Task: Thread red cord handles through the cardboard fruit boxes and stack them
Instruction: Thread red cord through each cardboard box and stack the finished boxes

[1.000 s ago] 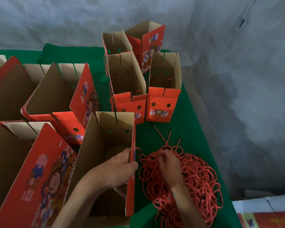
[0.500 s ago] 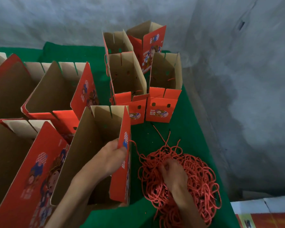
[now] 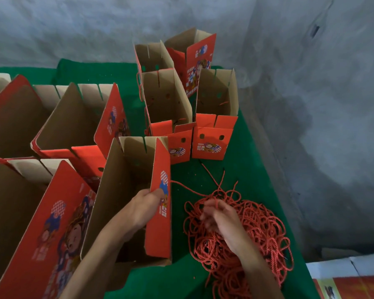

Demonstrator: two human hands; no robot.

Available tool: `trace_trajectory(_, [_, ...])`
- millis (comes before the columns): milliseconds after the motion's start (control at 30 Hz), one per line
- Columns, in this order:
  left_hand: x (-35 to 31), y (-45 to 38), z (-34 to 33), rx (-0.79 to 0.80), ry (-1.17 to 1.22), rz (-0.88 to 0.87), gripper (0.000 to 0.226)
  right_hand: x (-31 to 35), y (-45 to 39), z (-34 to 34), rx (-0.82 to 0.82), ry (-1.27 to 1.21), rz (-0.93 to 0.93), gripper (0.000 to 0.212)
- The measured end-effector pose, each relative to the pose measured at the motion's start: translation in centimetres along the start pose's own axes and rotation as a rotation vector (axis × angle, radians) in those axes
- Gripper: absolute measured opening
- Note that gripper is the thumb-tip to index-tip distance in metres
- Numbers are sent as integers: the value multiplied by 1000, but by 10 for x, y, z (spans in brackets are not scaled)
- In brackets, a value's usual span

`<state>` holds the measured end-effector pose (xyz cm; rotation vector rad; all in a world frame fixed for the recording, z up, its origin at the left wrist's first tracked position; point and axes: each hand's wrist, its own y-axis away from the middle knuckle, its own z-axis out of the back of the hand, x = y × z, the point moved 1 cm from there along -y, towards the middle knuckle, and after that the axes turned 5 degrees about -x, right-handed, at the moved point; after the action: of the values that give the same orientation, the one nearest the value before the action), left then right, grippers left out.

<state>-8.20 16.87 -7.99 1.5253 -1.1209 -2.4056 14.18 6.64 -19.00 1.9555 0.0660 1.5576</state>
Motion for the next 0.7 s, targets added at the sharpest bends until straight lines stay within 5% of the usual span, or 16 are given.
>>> trace_trajectory(133, [1, 1, -2, -28, -11, 13, 26, -36, -12, 0, -116, 325, -64, 11])
trace_trajectory(367, [-2, 7, -3, -43, -14, 19, 19, -57, -12, -4, -191, 348, 35, 10])
trace_trajectory(533, [-5, 11, -4, -58, -32, 18, 21, -62, -19, -16, -240, 1001, 344, 11])
trace_trajectory(700, [-8, 15, -4, -45, -53, 34, 21, -65, -37, -33, -396, 1348, 300, 37])
